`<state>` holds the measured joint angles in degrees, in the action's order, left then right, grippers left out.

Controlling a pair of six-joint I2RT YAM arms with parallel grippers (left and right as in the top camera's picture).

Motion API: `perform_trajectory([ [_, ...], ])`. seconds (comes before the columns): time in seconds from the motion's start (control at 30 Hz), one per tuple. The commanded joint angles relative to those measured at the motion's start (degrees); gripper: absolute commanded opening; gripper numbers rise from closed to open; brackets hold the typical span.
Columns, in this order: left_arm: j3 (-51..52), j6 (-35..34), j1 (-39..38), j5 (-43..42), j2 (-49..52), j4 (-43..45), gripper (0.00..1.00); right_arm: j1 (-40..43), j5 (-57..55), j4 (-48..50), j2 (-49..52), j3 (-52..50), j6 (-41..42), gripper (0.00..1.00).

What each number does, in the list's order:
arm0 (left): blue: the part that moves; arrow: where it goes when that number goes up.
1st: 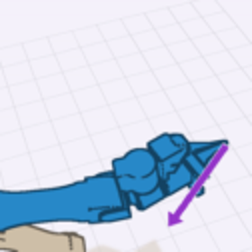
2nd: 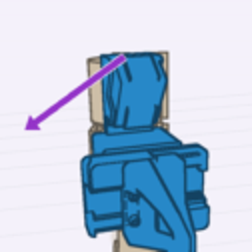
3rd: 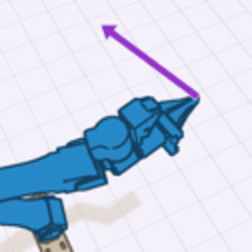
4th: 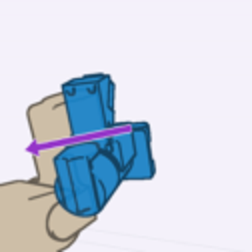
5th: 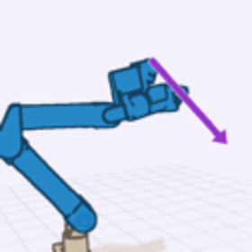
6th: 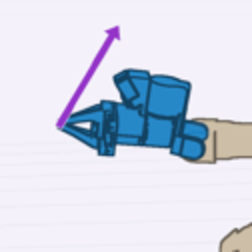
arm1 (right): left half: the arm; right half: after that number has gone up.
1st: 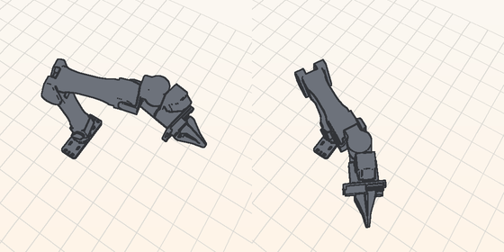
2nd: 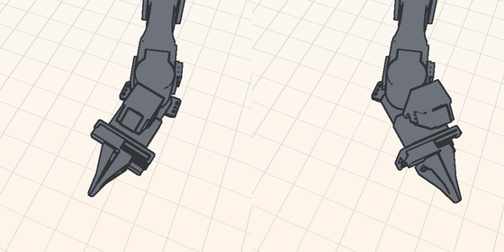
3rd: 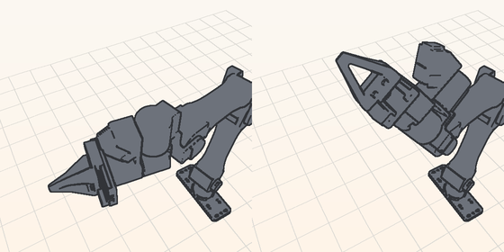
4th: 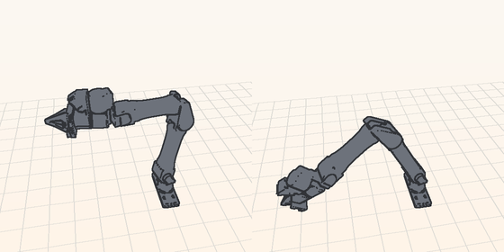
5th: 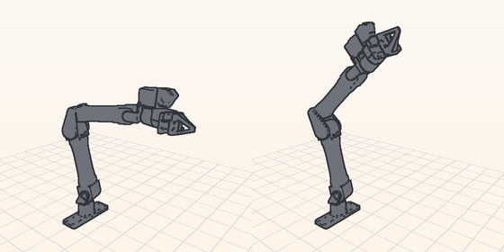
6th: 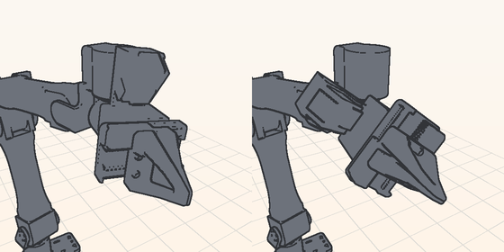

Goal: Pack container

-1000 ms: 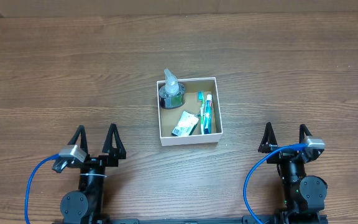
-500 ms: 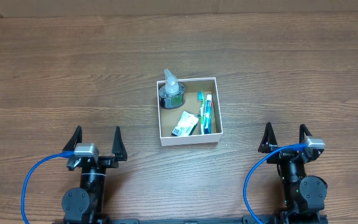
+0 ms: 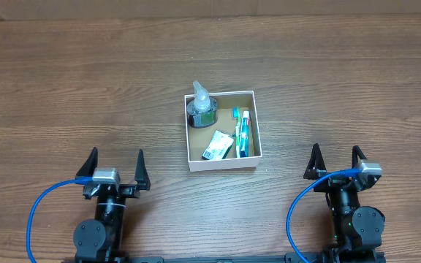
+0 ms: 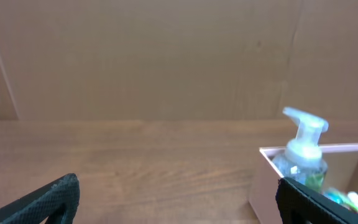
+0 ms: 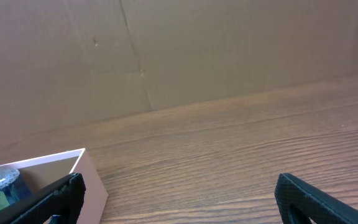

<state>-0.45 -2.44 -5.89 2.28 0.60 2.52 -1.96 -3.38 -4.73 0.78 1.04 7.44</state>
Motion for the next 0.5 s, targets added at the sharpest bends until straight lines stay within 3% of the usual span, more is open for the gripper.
perform_trajectory([
  [0.0,0.2,-1.0,0.2,-0.8,-0.4,-4.1,1.00,0.2,-0.2,0.3,-0.6,-0.6,-0.4,1.00],
  [0.47,0.2,-1.0,0.2,-0.9,-0.4,-6.8,1.00,0.2,-0.2,0.3,-0.6,-0.6,-0.4,1.00],
])
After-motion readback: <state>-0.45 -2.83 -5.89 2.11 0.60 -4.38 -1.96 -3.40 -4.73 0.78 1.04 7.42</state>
